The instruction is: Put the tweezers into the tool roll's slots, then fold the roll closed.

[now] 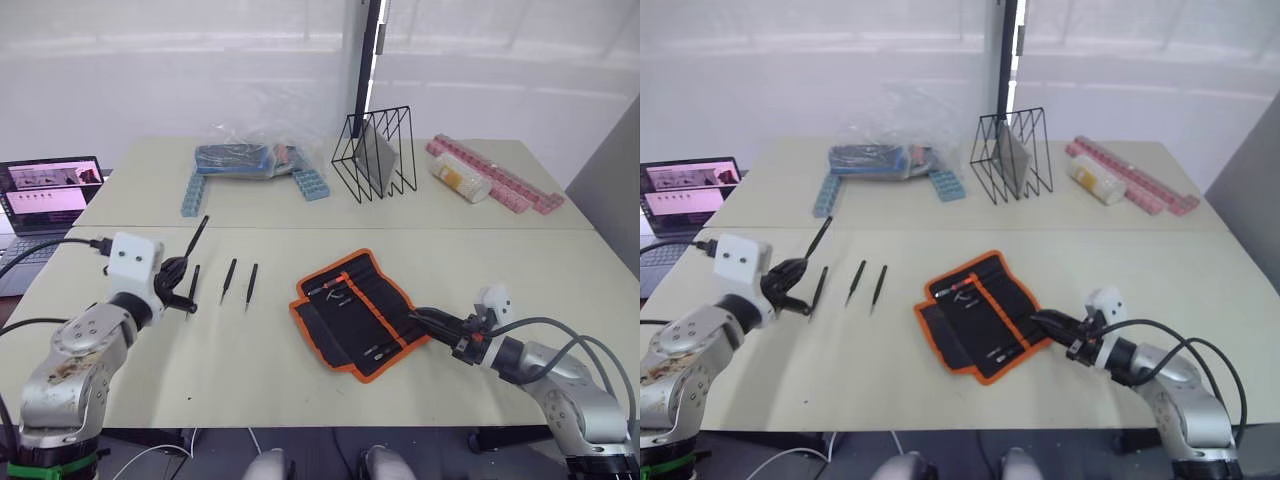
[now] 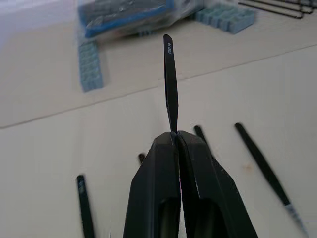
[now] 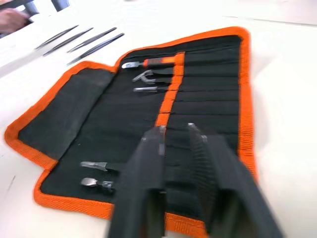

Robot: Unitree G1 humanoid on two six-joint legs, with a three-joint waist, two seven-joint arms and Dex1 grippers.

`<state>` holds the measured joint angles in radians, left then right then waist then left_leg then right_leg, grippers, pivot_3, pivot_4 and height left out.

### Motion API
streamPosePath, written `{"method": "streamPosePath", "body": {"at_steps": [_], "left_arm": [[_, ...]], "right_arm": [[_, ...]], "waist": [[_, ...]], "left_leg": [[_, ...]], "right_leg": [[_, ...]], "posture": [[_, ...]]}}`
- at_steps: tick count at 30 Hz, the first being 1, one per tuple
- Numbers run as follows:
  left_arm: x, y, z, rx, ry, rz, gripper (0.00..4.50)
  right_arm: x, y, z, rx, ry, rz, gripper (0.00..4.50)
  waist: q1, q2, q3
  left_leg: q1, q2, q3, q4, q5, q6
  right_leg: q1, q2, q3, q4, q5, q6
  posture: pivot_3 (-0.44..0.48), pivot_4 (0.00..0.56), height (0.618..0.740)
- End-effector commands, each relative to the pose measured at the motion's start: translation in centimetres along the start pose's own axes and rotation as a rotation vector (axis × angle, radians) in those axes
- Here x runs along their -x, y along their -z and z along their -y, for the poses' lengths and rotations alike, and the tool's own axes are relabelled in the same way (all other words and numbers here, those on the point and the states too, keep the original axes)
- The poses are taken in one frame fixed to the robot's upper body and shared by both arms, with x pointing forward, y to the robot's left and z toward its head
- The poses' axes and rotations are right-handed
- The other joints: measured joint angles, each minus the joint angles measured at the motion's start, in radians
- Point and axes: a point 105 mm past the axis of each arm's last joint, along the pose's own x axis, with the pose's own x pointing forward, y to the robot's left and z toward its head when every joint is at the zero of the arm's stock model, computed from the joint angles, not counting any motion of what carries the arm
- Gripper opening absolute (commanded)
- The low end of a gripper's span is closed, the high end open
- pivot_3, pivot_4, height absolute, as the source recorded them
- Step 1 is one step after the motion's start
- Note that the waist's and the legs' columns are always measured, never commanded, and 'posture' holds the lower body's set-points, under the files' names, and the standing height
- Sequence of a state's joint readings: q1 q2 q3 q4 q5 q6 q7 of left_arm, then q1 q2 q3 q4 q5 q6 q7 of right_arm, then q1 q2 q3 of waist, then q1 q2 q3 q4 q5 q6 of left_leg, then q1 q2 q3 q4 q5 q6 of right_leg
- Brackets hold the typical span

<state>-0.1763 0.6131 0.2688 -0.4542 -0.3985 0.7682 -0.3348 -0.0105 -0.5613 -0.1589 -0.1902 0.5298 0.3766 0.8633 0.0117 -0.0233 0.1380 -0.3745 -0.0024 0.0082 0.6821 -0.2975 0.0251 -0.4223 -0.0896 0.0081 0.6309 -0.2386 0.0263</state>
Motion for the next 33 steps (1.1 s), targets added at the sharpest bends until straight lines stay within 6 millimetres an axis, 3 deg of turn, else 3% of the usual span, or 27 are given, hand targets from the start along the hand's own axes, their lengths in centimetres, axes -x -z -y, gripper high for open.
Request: {"method": "streamPosePath", "body": {"at_steps": [1, 9, 16, 24, 33], "left_arm": [[-0.8, -1.6, 2.6, -0.035, 0.146, 0.043, 0.0], [-3.3, -2.2, 8.6, -0.002, 0.47, 0.0, 0.0], [-1.7, -1.6, 12.8, 0.026, 0.716, -0.105, 0.0], [-0.8, -0.3, 15.1, -0.006, 0.834, -0.263, 0.0], [-2.3, 0.6, 14.8, -0.081, 0.767, -0.443, 0.0]], "right_arm": [[0.1, -1.0, -0.4, 0.052, 0.033, 0.041, 0.03], [-0.6, 0.5, -1.1, 0.048, 0.073, 0.012, 0.03], [-1.5, 2.6, -1.2, 0.035, 0.145, -0.073, 0.03], [-1.8, 5.2, -1.0, 0.026, 0.211, -0.196, 0.03], [-2.7, 5.2, -2.2, 0.024, 0.192, -0.19, 0.03]], "waist": [[-0.003, 0.0, 0.0], [0.0, 0.0, 0.0], [-0.006, 0.0, 0.0], [-0.005, 0.0, 0.0], [-0.007, -0.001, 0.0]], "left_leg": [[0.0, 0.0, 0.0, 0.0, 0.0, 0.0], [0.0, 0.0, 0.0, 0.001, 0.0, 0.001], [0.0, 0.001, 0.001, 0.001, 0.0, 0.001], [0.003, 0.0, 0.001, 0.002, 0.0, 0.001], [0.005, 0.001, 0.001, 0.004, 0.0, 0.001]], "right_leg": [[0.0, 0.001, 0.0, 0.0, 0.0, 0.0], [0.001, 0.004, 0.001, 0.0, 0.0, 0.0], [0.0, 0.007, 0.002, 0.001, 0.0, 0.0], [0.003, 0.007, 0.003, 0.001, 0.0, 0.001], [0.005, 0.012, 0.005, 0.002, 0.0, 0.0]], "posture": [[0.0, 0.15, 0.724], [0.0, 0.15, 0.724], [0.0, 0.15, 0.724], [0.0, 0.15, 0.724], [0.0, 0.15, 0.724]]}}
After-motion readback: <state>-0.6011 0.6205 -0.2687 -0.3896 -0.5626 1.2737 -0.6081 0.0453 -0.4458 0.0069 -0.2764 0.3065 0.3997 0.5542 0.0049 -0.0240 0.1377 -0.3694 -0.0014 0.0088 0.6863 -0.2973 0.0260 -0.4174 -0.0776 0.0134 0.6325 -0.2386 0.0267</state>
